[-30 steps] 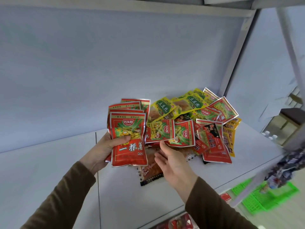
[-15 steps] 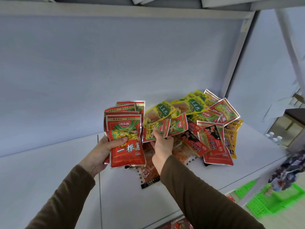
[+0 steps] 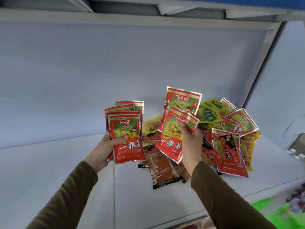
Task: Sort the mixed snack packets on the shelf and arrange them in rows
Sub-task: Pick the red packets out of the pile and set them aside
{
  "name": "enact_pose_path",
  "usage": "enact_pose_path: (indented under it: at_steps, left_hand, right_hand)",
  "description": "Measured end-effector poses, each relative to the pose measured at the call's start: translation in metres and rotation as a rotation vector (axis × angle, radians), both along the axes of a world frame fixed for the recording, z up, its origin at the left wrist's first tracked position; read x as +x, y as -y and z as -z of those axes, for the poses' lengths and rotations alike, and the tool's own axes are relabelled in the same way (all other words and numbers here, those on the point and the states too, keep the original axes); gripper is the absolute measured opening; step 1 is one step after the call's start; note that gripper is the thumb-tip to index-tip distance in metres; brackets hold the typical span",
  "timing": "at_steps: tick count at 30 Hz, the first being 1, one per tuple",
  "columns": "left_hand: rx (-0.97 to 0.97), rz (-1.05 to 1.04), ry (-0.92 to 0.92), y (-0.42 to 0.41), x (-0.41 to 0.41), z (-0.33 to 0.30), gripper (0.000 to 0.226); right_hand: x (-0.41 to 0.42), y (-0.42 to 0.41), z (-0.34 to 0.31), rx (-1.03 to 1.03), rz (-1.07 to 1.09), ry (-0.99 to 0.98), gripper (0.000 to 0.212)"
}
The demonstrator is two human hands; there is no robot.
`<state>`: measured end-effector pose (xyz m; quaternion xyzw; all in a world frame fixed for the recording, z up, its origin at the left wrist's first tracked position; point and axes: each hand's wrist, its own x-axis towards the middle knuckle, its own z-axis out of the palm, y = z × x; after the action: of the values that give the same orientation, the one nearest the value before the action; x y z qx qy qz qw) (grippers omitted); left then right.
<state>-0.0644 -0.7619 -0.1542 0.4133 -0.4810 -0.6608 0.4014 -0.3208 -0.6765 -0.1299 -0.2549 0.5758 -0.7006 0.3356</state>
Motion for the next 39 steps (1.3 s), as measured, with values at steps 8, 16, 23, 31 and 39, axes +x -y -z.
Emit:
enact_pose_path:
  at_steps: [8, 16, 23, 31, 39]
  left_hand:
    - [-0.005, -0.086, -0.041, -0.007, 0.006, 0.000, 0.066]
    - [0.044, -0.138, -0.064, -0.034, 0.006, -0.012, 0.060]
    - [0.012, -0.168, 0.013, -0.067, 0.042, -0.018, 0.094]
    - [0.024, -0.263, -0.023, -0.096, 0.160, -0.022, 0.090]
    - [0.024, -0.342, -0.057, -0.111, 0.323, -0.016, 0.075]
  right_hand:
    - [0.010, 0.011, -0.002, 0.112, -0.499, 0.280, 0.043]
    - [0.074, 0.034, 0.024, 0.285, -0.631, 0.416, 0.040]
    - [0.128, 0.030, 0.031, 0.201, -0.682, 0.460, 0.033]
    - [0.247, 0.010, 0.023, 0.088, -0.755, 0.270, 0.036]
    - [0.402, 0.009, 0.029, 0.147, -0.992, 0.352, 0.060]
